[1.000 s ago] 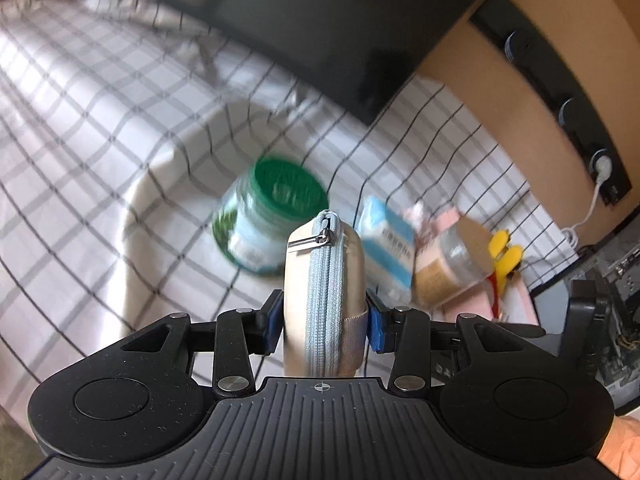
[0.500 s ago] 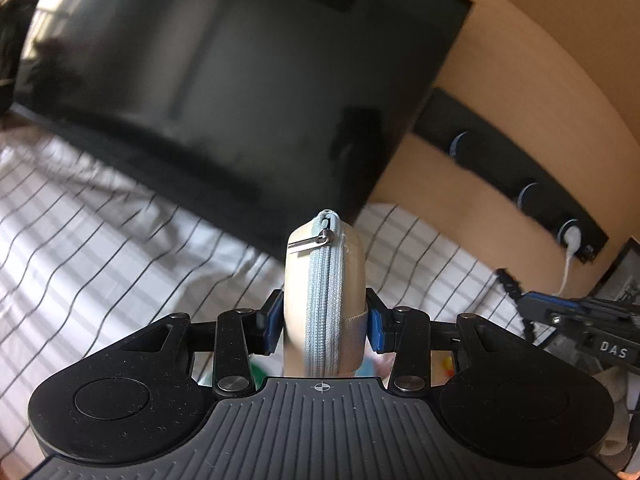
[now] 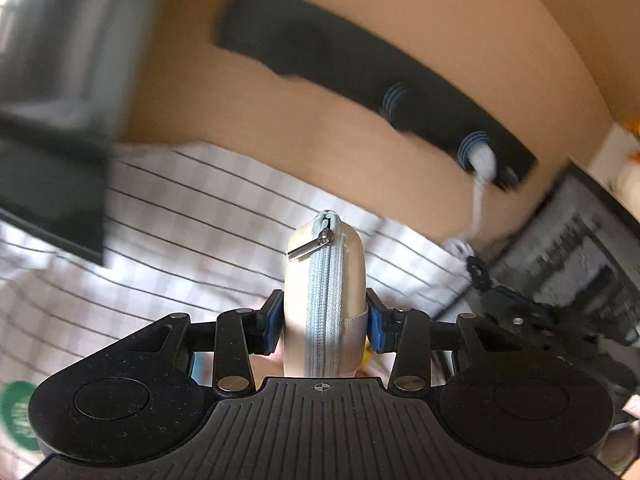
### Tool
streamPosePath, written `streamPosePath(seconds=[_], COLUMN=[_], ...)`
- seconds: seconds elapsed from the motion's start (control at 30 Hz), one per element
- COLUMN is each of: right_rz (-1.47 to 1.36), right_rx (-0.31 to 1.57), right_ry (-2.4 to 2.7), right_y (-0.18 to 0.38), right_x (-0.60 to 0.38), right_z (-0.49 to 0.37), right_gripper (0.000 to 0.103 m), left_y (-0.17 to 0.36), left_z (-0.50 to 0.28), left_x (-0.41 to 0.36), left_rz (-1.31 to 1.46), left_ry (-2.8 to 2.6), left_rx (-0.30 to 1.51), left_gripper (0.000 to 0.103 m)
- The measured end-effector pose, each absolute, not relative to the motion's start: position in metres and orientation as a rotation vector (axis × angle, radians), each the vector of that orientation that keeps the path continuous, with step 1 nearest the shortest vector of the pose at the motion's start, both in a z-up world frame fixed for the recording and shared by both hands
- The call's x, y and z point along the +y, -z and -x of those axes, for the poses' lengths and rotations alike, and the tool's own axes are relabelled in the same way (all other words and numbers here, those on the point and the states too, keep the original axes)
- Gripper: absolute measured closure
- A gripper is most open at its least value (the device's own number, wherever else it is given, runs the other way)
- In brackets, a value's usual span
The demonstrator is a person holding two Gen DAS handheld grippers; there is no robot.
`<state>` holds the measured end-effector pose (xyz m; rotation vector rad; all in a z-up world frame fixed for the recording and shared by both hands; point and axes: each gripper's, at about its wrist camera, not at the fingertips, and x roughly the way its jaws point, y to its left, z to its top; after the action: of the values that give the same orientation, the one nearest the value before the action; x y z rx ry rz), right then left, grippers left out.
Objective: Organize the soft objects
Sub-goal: 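Lower the pouch and bracelet into the pink box and open both tools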
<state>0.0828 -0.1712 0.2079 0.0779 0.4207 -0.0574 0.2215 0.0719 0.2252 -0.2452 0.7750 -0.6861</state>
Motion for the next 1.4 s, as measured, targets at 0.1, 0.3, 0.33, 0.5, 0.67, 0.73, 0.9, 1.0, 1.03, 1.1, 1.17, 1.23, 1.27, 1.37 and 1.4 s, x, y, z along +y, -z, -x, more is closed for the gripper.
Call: streamPosePath(seconds=[0.1,0.3,0.33,0.5,0.67,0.73,0.9,1.0,1.03,1.1,1.17,1.23,1.27,1.37,1.4], right_rz=[-0.149,-0.214,-0.223,-0.247,-0.202,-0.192,-0.181,-0.147,-0.14,-0.139,-0.138,-0.14,-0.147,-0.209,-0.23], right_rx=[0.431,0.498,0.513,0.578,0.602,0.598,0.648,0.68,0.688,0.693,0.692,0.696,0.699,0.708,0.707], right_ry=[0.103,0.133,0.131,0.098,0.092,0.078,0.035,0.042,0.046,0.052,0.06,0.083,0.096,0.099,0.086], right_y=[-0.186,-0.141,-0.134,-0.103,-0.09,-0.089,-0.083,-0.078,-0.079,-0.084,-0.094,-0.108,-0.114,-0.141,-0.152], right_x=[-0.194,-0.214,-0.216,-0.21,-0.2,-0.198,-0.186,-0.176,-0.174,-0.171,-0.167,-0.165,-0.165,-0.166,-0.165], right_z=[-0.077,-0.078,-0.077,-0.101,-0.108,-0.111,-0.123,-0.125,-0.124,-0.119,-0.115,-0.114,-0.115,-0.12,-0.122], right_gripper=[0.089,0.089,0.089,0.089,0.089,0.089,0.073,0.051,0.049,0.048,0.043,0.034,0.033,0.033,0.033], left_y=[-0.214,-0.175,-0.168,-0.136,-0.116,-0.121,-0.144,-0.154,-0.156,-0.159,-0.16,-0.161,-0.163,-0.172,-0.175], left_z=[-0.224,-0.236,-0.241,-0.259,-0.263,-0.261,-0.261,-0.258,-0.257,-0.254,-0.25,-0.249,-0.248,-0.245,-0.244], left_x=[0.041,0.002,-0.003,-0.025,-0.037,-0.033,-0.019,-0.005,0.0,0.013,0.03,0.054,0.07,0.114,0.127], left_rz=[0.224,0.184,0.194,0.245,0.071,0.049,0.099,0.118,0.119,0.096,0.07,0.077,0.096,0.149,0.161], left_ry=[0.737,0.783,0.796,0.874,0.813,0.816,0.779,0.75,0.74,0.703,0.662,0.618,0.601,0.575,0.562], left_rx=[0.82,0.933,0.955,1.057,1.045,1.012,0.929,0.904,0.902,0.892,0.875,0.864,0.854,0.82,0.81], left_gripper=[0.058,0.058,0.058,0.057,0.056,0.055,0.055,0.055,0.055,0.055,0.055,0.055,0.055,0.055,0.055])
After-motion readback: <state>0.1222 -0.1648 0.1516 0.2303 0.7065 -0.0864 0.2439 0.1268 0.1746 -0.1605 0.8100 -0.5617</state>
